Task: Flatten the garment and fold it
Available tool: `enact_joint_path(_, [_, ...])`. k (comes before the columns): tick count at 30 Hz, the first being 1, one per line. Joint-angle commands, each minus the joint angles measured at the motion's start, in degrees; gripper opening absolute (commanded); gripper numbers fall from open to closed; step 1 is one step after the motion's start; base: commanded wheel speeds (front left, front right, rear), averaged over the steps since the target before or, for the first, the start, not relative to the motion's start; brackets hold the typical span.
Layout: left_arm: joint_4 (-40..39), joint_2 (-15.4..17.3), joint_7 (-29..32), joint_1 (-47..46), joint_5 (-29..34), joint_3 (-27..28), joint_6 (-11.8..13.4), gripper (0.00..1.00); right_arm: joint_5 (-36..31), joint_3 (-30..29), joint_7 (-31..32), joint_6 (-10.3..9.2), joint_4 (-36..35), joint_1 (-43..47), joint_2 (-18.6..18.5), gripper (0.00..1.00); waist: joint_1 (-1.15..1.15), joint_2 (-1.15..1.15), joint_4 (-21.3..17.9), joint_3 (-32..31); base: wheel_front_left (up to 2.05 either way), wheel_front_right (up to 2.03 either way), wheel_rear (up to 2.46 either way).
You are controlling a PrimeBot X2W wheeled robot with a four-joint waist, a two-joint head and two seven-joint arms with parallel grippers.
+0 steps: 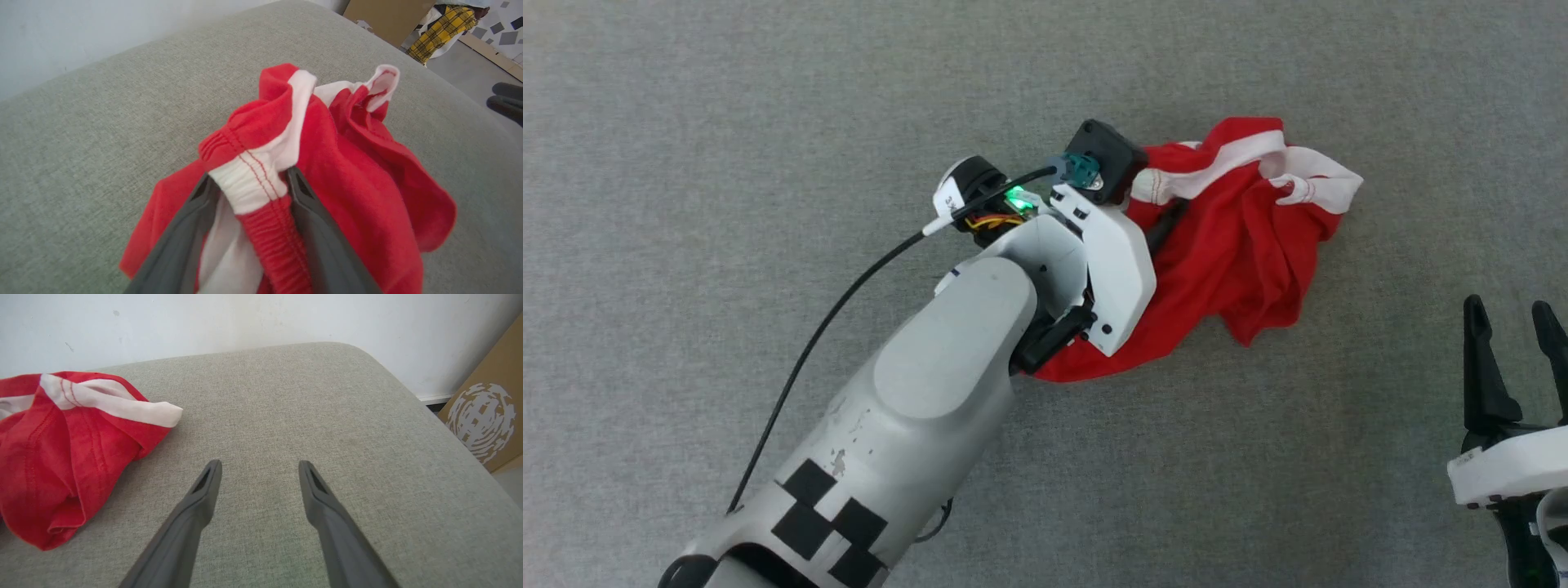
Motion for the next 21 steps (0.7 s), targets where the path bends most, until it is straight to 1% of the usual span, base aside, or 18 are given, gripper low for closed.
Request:
enact_joint_path(1, [0.15, 0.27, -0.54, -1.12, -0.52, -0.48, -0.4, 0.0, 0.46, -0.01, -0.42, -0.05, 0.32, -0.87, 0.17, 1.0, -0.01, 0.0, -0.26, 0.13, 0.0, 0.0, 0.0])
enact_joint_path(8, [-2.31, 0.56, -5.25, -2.1, -2.05, -3.47, -0.4, 0.0, 0.01, -0.41, -0.71, -0.05, 1.49, -0.79, 0.17, 1.0, -0.01, 0.0, 2.05, -2.99, 0.0, 0.0, 0.0])
enact_joint_path(11, [-6.36, 0.71, -7.34, -1.26, -3.47, -5.17, -0.4, 0.0, -0.44, -0.55, -0.33, -0.05, 1.38, -0.31, 0.17, 1.0, -0.01, 0.0, 3.57, -5.09, 0.0, 0.0, 0.0])
enact_joint_path(13, [-10.76, 1.37, -7.95, 0.27, -5.09, -7.53, -0.4, 0.0, -0.75, -0.61, 0.11, -0.05, 1.14, 0.18, 0.17, 1.0, -0.01, 0.0, 4.58, -6.44, 0.0, 0.0, 0.0])
enact_joint_path(14, [-13.43, 2.12, -7.94, 1.36, -6.13, -9.08, -0.4, 0.0, -0.88, -0.62, 0.35, -0.05, 0.97, 0.45, 0.17, 1.0, -0.01, 0.0, 5.08, -7.07, 0.0, 0.0, 0.0])
enact_joint_path(16, [-19.2, 4.69, -7.7, 3.8, -7.49, -12.45, -0.4, 0.0, -1.08, -0.67, 0.91, -0.05, 0.52, 1.09, 0.17, 1.0, -0.01, 0.0, 6.13, -8.08, 0.0, 0.0, 0.0])
enact_joint_path(19, [-26.65, 10.19, -7.44, 8.52, -6.83, -16.29, -0.4, 0.0, -1.29, -0.54, 1.8, -0.05, -0.21, 2.09, 0.17, 1.0, -0.01, 0.0, 7.61, -9.03, 0.0, 0.0, 0.0])
enact_joint_path(21, [-30.33, 14.12, -7.17, 12.52, -5.4, -18.37, 0.25, 0.0, -1.45, -0.53, 2.38, -0.05, -0.79, 2.65, 0.17, 1.0, -0.01, 0.0, 8.51, -9.24, 0.0, 0.0, 0.0])
